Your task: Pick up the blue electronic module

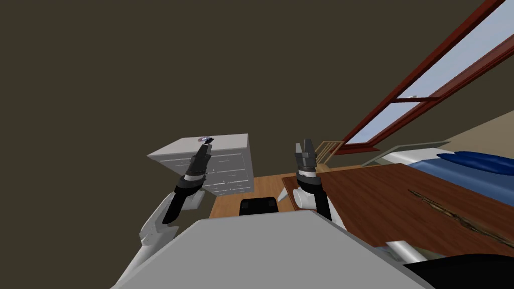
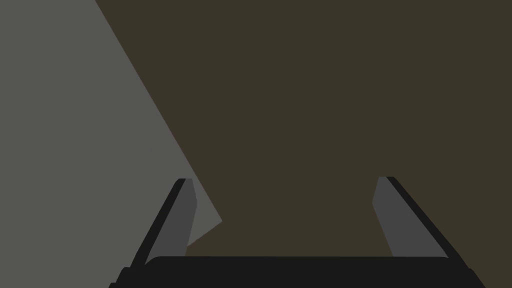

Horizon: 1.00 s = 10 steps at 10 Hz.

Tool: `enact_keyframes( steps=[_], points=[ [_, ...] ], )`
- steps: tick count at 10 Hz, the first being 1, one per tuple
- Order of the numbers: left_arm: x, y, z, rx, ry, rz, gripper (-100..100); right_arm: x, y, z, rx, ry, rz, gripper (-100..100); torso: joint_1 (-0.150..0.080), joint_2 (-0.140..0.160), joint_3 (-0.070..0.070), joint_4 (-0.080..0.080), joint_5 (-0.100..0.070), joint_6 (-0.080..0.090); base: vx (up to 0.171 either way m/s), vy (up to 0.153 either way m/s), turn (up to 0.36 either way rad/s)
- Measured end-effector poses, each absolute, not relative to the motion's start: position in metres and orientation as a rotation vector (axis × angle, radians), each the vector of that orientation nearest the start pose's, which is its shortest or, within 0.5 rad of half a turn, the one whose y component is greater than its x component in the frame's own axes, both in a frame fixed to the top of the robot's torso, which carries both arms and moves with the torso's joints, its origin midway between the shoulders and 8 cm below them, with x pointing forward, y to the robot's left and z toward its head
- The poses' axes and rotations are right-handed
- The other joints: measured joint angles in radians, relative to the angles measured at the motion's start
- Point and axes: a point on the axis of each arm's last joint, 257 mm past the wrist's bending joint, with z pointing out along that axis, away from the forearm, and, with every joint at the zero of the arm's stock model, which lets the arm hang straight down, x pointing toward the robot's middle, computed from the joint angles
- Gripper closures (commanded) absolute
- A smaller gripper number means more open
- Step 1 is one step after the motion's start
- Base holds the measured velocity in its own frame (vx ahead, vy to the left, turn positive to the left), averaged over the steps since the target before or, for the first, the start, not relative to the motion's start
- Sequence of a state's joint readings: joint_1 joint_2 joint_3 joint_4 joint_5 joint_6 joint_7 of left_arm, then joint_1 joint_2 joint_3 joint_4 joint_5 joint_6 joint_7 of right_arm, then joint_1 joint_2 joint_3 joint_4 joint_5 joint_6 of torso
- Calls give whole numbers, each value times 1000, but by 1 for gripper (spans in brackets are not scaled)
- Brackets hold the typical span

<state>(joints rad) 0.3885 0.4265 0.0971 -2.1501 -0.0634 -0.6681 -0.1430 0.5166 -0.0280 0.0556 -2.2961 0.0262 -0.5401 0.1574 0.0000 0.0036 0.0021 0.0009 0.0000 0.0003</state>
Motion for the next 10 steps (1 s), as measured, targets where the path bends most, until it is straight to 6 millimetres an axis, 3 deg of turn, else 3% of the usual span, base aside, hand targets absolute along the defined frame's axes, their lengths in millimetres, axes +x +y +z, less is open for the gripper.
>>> enact_keyframes(
  steps=[10],
  points=[
    [361,266,12,274,1043,-840,-100,336,-255,33,536,657,1201,0,1,-1,-1,0,0,0,-47,-6,-99]
  ],
)
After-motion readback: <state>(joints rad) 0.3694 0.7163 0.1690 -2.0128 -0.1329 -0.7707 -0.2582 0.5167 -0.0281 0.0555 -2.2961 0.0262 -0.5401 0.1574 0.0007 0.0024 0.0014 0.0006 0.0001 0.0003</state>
